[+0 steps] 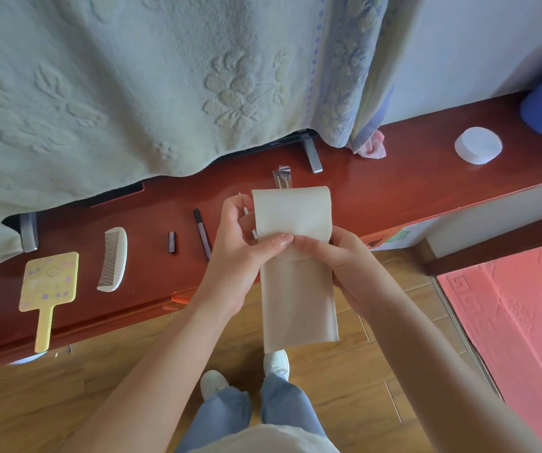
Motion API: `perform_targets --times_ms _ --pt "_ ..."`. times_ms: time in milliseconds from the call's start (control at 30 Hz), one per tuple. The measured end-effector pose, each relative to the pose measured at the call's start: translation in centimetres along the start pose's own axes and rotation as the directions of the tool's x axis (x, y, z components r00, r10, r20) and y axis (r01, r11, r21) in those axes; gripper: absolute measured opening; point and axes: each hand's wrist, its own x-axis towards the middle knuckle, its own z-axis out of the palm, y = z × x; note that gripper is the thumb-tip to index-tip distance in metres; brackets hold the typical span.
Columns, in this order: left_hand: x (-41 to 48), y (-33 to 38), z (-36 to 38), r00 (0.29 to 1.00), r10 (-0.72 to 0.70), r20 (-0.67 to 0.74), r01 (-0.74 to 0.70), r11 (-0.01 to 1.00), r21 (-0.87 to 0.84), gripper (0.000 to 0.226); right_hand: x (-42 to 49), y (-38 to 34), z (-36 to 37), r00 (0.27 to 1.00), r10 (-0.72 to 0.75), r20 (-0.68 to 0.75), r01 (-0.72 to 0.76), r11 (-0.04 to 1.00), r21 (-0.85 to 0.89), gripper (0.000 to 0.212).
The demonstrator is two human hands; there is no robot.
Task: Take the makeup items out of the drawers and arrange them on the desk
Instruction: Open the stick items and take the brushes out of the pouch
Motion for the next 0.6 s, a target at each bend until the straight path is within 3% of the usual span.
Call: perform_targets --times_ms 267,400,500,600 --pt "0.7 -0.5 -0.1 1.0 0.011 -0.028 -0.011 1.0 0.012 0.049 0.4 0.7 0.4 0.991 -0.037 -0.13 0.035 0.999 -0.012 0.044" --pt "1.9 -1.0 -0.4 0.994 0.031 -0.104 -0.038 0.997 -0.068 0.047 0.0 2.3 -0.7 0.991 0.107 -0.085 -0.117 0.986 -0.12 0.052" --pt "3.1 -1.7 -1.1 0.993 0.008 -0.12 -0.018 0.997 -0.08 0.045 -0.9 3.6 -1.8 0.989 0.139 -0.054 -0.142 0.988 -0.064 0.037" --pt "3.7 -2.8 -1.3 0.998 -0.037 -0.052 0.037 0.999 -0.005 0.048 -0.3 4.4 -3.1 0.981 0.106 -0.162 -0.108 0.994 -0.003 0.016"
